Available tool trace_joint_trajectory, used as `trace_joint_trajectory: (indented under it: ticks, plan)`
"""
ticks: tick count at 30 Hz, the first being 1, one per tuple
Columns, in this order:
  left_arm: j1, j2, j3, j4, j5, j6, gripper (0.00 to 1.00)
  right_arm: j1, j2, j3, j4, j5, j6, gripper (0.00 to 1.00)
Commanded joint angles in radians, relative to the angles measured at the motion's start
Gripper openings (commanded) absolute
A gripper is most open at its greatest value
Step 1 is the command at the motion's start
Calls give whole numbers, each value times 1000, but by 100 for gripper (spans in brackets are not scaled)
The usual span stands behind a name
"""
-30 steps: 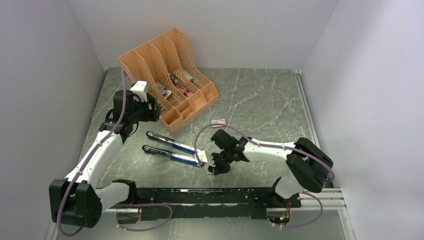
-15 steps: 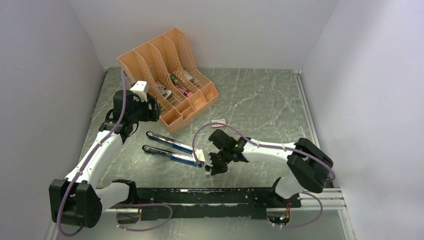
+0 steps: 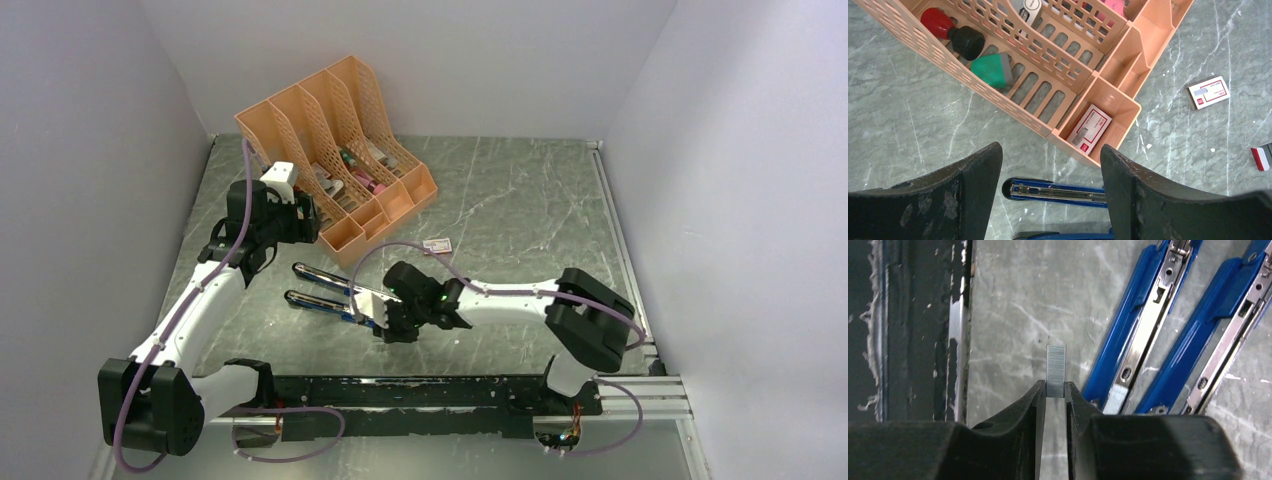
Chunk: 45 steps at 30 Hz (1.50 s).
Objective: Load the staples into the stapler
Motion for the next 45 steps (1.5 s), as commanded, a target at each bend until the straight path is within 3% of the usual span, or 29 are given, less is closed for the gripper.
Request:
trace_joint_trajectory:
  ticks: [1,10,13,16,34,45]
  plan:
    - [6,-21,1,12,18,0,76,55,73,50,79,114,85,23]
    - [7,-21,1,14,21,0,76,97,127,50,131,168,131,27]
    - [7,-21,1,13,19,0,76,98,104,-53,264,137,144,40]
    - [7,-21,1,12,22,0,76,97,83,-120,365,111,151,43]
    - [6,-15,1,12,23,1,76,63,97,-392,764,86,130,39]
    - [7,-14,1,12,23,1,76,51,176,-417,852,103,138,37]
